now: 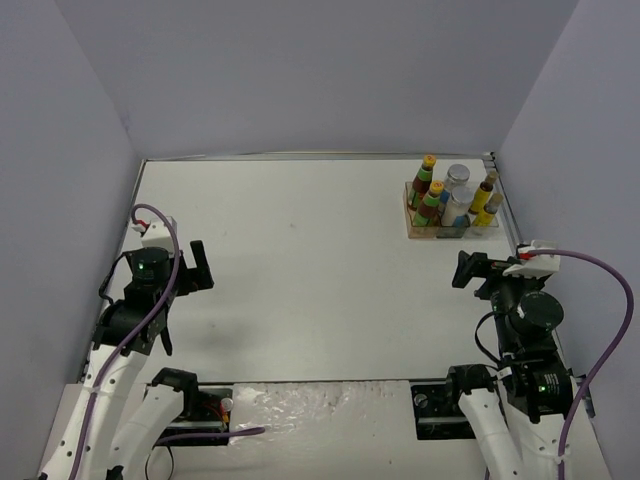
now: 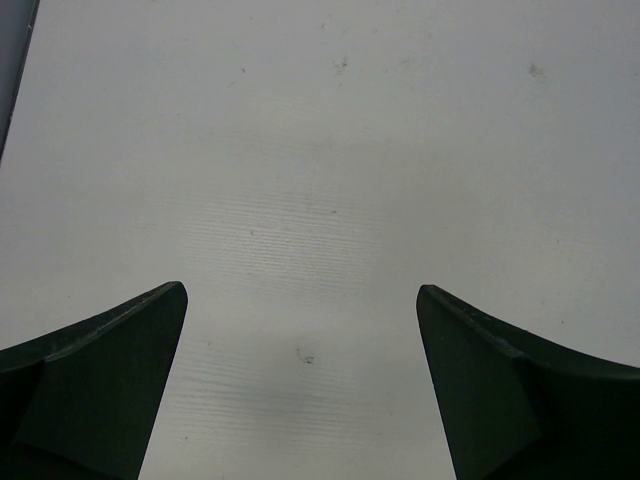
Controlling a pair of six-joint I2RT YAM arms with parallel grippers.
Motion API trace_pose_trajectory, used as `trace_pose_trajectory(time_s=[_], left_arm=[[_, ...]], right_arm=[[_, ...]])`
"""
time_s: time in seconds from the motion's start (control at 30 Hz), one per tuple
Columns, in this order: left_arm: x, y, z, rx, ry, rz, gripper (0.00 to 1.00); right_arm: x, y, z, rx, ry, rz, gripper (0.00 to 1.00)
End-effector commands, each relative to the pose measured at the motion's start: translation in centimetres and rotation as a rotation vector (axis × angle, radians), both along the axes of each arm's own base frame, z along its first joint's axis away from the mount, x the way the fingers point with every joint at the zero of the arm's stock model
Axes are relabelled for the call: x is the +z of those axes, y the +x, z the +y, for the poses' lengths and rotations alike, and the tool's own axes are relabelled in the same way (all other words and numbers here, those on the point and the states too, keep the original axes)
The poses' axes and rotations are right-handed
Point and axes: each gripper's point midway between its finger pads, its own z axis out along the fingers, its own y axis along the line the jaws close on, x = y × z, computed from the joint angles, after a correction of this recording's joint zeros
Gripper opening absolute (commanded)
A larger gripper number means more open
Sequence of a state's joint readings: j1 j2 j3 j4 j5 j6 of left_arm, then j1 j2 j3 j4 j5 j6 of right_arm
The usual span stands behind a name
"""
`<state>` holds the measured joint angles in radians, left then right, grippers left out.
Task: Organize the condiment bottles
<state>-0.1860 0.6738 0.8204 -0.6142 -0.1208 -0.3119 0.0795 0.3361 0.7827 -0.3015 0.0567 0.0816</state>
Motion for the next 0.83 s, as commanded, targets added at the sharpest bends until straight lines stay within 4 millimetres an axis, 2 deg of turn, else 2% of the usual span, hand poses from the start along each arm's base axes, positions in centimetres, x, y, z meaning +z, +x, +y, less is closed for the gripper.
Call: trace_pose_trajectory(time_s=[0.0,0.1,0.37,0.8], left_arm=[[2.3,0.3,0.3,-0.005,0.022,-0.08,0.97],[2.5,0.7,0.4,0.005,0.021,-0.103,0.97],[1.9,1.3,0.4,0.008,0.022,-0.086,0.97],[1.7,1.3,0.3,0.009,0.019,-0.079,0.97]], right_arm=[[0.9,0.6,-0.4,-0.029,0.012,-0.038,1.0],[0.6,0.7,0.2,-0.005,0.011,-0.024,1.0],[0.2,0.7,0.0,-0.035,0.018,0.0,1.0],[0.0,0.6,0.8,-0.009,0.023,0.01,1.0]])
